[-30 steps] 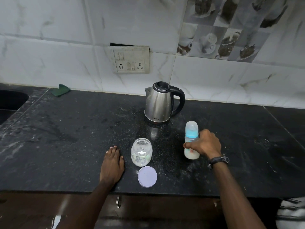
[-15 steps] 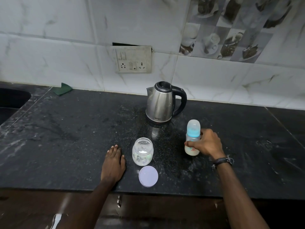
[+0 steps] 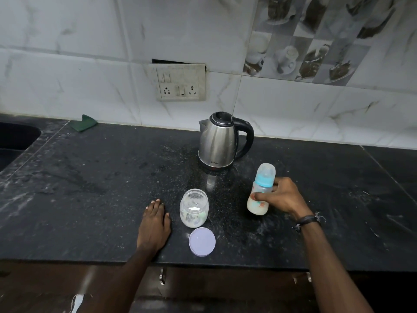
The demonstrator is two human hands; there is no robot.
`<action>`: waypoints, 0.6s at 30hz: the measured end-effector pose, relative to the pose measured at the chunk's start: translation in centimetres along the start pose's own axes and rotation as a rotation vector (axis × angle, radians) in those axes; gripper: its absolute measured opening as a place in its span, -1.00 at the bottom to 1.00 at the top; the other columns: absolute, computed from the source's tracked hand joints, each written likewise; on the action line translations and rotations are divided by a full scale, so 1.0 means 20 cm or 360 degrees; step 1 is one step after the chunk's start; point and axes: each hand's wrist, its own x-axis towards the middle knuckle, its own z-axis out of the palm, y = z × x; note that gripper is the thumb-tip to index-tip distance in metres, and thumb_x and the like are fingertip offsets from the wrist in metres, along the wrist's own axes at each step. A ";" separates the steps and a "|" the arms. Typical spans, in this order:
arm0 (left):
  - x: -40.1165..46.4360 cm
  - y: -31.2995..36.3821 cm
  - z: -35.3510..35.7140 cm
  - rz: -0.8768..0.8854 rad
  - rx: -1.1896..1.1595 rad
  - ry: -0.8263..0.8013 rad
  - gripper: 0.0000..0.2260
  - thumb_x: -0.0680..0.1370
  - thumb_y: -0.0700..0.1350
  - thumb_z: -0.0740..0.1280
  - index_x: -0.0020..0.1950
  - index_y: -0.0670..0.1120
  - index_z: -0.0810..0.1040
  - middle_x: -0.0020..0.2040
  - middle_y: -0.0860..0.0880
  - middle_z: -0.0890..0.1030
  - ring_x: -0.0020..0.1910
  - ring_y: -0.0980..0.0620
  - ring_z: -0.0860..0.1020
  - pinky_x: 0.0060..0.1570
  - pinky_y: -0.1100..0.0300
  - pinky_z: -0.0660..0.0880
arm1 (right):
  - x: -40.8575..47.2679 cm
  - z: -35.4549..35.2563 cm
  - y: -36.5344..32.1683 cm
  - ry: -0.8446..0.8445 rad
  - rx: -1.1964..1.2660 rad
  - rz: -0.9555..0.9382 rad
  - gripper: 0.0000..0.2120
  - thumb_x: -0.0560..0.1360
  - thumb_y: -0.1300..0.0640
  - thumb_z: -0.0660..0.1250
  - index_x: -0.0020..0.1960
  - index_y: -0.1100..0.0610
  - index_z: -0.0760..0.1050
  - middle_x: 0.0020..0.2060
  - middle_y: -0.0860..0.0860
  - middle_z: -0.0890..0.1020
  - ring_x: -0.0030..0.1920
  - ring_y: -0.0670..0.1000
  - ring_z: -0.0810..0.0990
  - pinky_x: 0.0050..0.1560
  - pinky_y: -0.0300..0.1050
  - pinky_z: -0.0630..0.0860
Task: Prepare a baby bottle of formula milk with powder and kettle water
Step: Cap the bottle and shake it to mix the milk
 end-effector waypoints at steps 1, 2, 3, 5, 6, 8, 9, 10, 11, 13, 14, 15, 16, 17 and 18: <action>0.00 0.00 0.00 0.0002 0.0000 0.0000 -0.45 0.58 0.04 0.02 0.28 -0.33 0.55 0.36 -0.32 0.51 0.38 -0.29 0.45 0.43 -0.15 0.33 | 0.01 0.00 0.01 0.0016 -0.0082 0.0018 -0.54 0.15 -0.09 0.64 -0.04 0.00 0.59 -0.07 0.00 0.69 -0.07 0.03 0.67 0.01 0.07 0.62; 0.00 0.00 0.00 0.0002 -0.0003 -0.0011 -0.45 0.58 0.04 0.02 0.28 -0.33 0.55 0.36 -0.32 0.51 0.38 -0.29 0.45 0.43 -0.15 0.33 | 0.00 -0.01 0.01 0.0034 -0.0175 0.0048 -0.50 0.12 -0.14 0.62 -0.03 0.03 0.59 -0.09 0.00 0.68 -0.08 0.05 0.67 -0.02 0.06 0.62; 0.00 0.01 0.00 0.0003 -0.0008 -0.0021 -0.45 0.59 0.04 0.02 0.28 -0.33 0.55 0.36 -0.32 0.51 0.38 -0.29 0.45 0.43 -0.15 0.33 | 0.00 -0.01 0.01 0.0025 -0.0212 0.0053 -0.48 0.12 -0.16 0.62 -0.03 0.05 0.60 -0.10 0.01 0.68 -0.10 0.05 0.67 -0.04 0.05 0.62; 0.00 0.01 0.00 0.0009 -0.0005 -0.0021 -0.45 0.59 0.04 0.02 0.28 -0.32 0.55 0.36 -0.32 0.51 0.38 -0.29 0.45 0.43 -0.15 0.32 | 0.00 0.01 0.02 -0.0048 -0.0096 0.0015 -0.58 0.16 -0.06 0.65 -0.05 0.04 0.63 -0.09 0.00 0.71 -0.11 -0.02 0.68 -0.01 -0.01 0.62; 0.00 0.00 0.00 0.0010 0.0001 -0.0018 -0.45 0.59 0.04 0.02 0.28 -0.32 0.55 0.36 -0.32 0.51 0.38 -0.29 0.45 0.43 -0.15 0.32 | -0.01 0.01 0.01 -0.0027 -0.0033 0.0015 -0.62 0.18 -0.02 0.66 -0.08 0.02 0.62 -0.08 0.00 0.72 -0.10 -0.04 0.68 -0.01 -0.03 0.61; 0.00 0.00 -0.01 0.0007 0.0006 -0.0011 -0.45 0.59 0.04 0.02 0.28 -0.33 0.55 0.36 -0.32 0.51 0.38 -0.29 0.45 0.43 -0.15 0.33 | 0.00 0.02 0.01 0.0079 -0.0080 0.0039 -0.56 0.15 -0.10 0.64 -0.07 0.02 0.59 -0.08 0.01 0.69 -0.08 0.03 0.67 -0.06 -0.04 0.59; 0.00 0.00 -0.01 0.0003 0.0003 -0.0006 -0.45 0.59 0.04 0.02 0.28 -0.33 0.55 0.36 -0.32 0.51 0.38 -0.29 0.45 0.43 -0.15 0.33 | 0.00 0.02 0.01 0.0083 -0.0153 0.0056 -0.48 0.11 -0.17 0.63 -0.05 0.04 0.59 -0.08 0.01 0.67 -0.07 0.06 0.66 -0.07 -0.03 0.58; 0.00 0.00 0.00 -0.0002 -0.0002 -0.0005 -0.45 0.59 0.04 0.02 0.28 -0.32 0.55 0.36 -0.32 0.51 0.38 -0.29 0.45 0.43 -0.15 0.33 | 0.00 0.02 0.00 0.0058 -0.0173 0.0069 -0.45 0.09 -0.21 0.62 -0.04 0.04 0.60 -0.08 0.01 0.67 -0.07 0.06 0.66 -0.06 -0.03 0.59; 0.00 0.00 0.00 -0.0007 -0.0006 -0.0005 -0.45 0.58 0.04 0.02 0.28 -0.32 0.55 0.36 -0.32 0.51 0.38 -0.29 0.45 0.43 -0.15 0.33 | -0.01 0.03 0.00 0.0025 -0.0139 0.0042 -0.48 0.10 -0.19 0.62 -0.05 0.03 0.60 -0.08 0.00 0.69 -0.07 0.03 0.67 -0.04 -0.02 0.60; 0.00 0.01 -0.01 -0.0003 -0.0007 -0.0006 -0.45 0.58 0.04 0.02 0.27 -0.33 0.56 0.35 -0.33 0.51 0.37 -0.30 0.46 0.42 -0.16 0.34 | 0.00 0.03 -0.01 0.0061 -0.0045 0.0022 -0.58 0.16 -0.10 0.65 -0.07 -0.01 0.60 -0.07 -0.01 0.71 -0.06 0.01 0.67 -0.01 -0.02 0.59; 0.00 0.01 0.00 -0.0001 -0.0006 -0.0008 -0.45 0.58 0.04 0.02 0.27 -0.33 0.56 0.35 -0.33 0.51 0.37 -0.31 0.46 0.41 -0.16 0.34 | 0.00 0.02 0.00 0.0109 -0.0069 0.0034 -0.56 0.16 -0.10 0.64 -0.05 0.00 0.60 -0.07 -0.01 0.69 -0.05 0.03 0.66 -0.03 -0.03 0.59; 0.00 0.02 0.00 -0.0003 -0.0009 -0.0010 -0.45 0.58 0.04 0.02 0.27 -0.33 0.56 0.35 -0.33 0.51 0.37 -0.31 0.46 0.41 -0.17 0.35 | 0.00 0.02 0.00 0.0132 -0.0161 0.0055 -0.50 0.15 -0.15 0.63 -0.02 0.04 0.59 -0.08 0.00 0.67 -0.05 0.06 0.65 -0.07 -0.04 0.57; 0.00 0.02 0.00 -0.0008 -0.0010 -0.0012 -0.44 0.58 0.04 0.02 0.27 -0.33 0.56 0.35 -0.33 0.51 0.37 -0.31 0.46 0.41 -0.17 0.35 | -0.01 0.01 0.00 0.0113 -0.0218 0.0047 -0.44 0.12 -0.20 0.61 -0.01 0.06 0.59 -0.08 0.00 0.66 -0.06 0.06 0.65 -0.10 -0.04 0.57; -0.01 0.01 0.00 -0.0011 -0.0008 -0.0011 -0.44 0.58 0.05 0.01 0.27 -0.33 0.56 0.36 -0.33 0.51 0.37 -0.30 0.46 0.42 -0.16 0.34 | -0.01 0.02 0.00 0.0073 -0.0206 0.0031 -0.42 0.08 -0.23 0.60 -0.01 0.05 0.60 -0.09 -0.01 0.68 -0.08 0.04 0.66 -0.09 -0.02 0.59; -0.01 0.01 0.00 -0.0010 -0.0007 -0.0007 -0.44 0.58 0.05 0.01 0.28 -0.33 0.55 0.36 -0.32 0.50 0.38 -0.30 0.45 0.42 -0.16 0.34 | -0.02 0.02 0.00 0.0037 -0.0146 -0.0003 -0.45 0.08 -0.22 0.60 -0.04 0.03 0.62 -0.10 -0.02 0.70 -0.09 0.02 0.67 -0.05 0.01 0.61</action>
